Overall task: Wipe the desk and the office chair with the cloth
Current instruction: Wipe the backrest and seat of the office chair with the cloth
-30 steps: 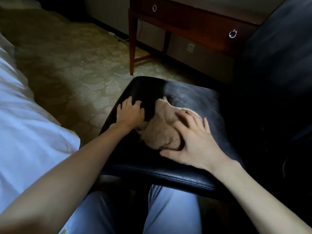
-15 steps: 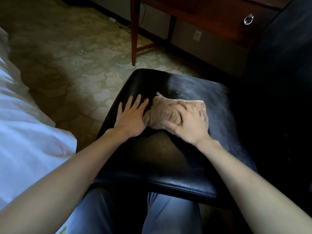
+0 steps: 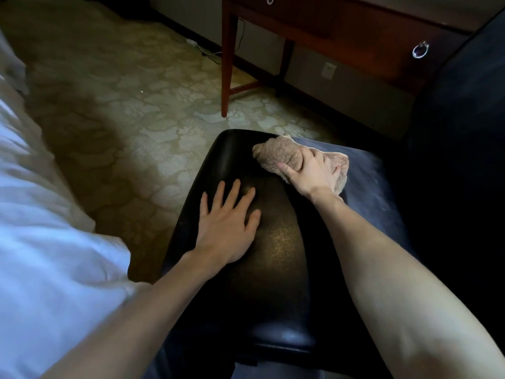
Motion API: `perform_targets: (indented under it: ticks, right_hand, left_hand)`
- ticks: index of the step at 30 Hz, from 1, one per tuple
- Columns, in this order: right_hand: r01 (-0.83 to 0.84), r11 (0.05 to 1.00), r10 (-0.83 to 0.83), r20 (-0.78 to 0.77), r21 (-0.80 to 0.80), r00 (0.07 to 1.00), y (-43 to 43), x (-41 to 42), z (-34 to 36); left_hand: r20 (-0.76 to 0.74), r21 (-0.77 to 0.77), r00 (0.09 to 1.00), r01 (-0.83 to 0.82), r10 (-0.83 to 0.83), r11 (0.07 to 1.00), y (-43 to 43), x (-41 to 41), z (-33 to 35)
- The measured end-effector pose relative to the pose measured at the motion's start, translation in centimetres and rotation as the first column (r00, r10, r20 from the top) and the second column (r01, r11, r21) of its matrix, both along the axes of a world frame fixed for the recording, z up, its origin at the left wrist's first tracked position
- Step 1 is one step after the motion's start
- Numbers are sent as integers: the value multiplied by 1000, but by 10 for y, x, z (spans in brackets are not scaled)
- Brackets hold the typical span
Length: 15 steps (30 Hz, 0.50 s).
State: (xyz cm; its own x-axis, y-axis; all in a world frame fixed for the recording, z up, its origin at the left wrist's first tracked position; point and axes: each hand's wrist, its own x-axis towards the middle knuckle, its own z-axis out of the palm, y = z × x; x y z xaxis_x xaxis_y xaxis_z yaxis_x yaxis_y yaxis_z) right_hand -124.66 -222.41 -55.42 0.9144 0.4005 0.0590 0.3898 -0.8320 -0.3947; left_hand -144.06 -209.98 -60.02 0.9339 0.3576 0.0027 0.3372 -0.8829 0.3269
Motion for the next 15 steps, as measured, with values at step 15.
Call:
perform_targets:
  ticks: [15]
  right_hand:
    - [-133, 989, 146, 277, -67, 950, -94, -103, 33]
  left_hand:
    - [81, -993, 813, 17, 577, 115, 55, -34, 44]
